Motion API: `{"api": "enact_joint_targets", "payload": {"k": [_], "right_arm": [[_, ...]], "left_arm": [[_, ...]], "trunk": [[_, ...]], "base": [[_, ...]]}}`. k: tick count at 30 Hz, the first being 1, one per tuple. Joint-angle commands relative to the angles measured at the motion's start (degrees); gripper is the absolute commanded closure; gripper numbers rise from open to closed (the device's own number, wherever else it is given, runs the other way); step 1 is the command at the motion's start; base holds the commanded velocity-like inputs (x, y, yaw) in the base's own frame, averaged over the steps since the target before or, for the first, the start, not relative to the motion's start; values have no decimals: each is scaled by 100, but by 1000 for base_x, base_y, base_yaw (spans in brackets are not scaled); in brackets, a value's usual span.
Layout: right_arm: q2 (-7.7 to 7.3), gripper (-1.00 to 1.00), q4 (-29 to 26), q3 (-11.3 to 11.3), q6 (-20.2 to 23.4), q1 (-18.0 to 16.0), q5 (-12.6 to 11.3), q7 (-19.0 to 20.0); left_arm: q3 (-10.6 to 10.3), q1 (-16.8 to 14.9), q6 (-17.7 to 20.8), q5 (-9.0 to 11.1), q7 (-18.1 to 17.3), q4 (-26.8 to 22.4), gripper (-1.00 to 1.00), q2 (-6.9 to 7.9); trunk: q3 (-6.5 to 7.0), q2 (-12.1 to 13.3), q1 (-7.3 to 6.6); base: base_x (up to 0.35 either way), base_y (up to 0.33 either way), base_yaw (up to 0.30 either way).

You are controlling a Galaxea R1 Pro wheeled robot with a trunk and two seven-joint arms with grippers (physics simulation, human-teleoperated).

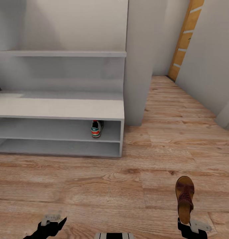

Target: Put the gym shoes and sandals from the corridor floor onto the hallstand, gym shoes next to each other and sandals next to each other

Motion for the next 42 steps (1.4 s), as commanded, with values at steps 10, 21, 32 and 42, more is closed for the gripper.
{"api": "enact_joint_targets", "payload": {"k": [10,21,32,42], "right_arm": [[6,100,-1,-6,-25,-3,-32,8],[26,100,-3,-6,-26,-3,-34,5],[26,100,5,-6,-25,-3,-36,-1],[26,100,6,-6,-25,-3,-35,-1]], "left_arm": [[33,18,-385,31,-57,571,-100,26],[33,19,-419,121,0,632,-100,11],[33,19,-419,278,5,636,-100,16],[33,19,-419,284,5,636,-100,19]], "trunk": [[-4,-2,-1],[-4,-2,-1],[-4,-2,-1],[-4,-2,-1]], "base": [[0,0,0],[0,6,0],[0,240,0],[0,304,0]]}}
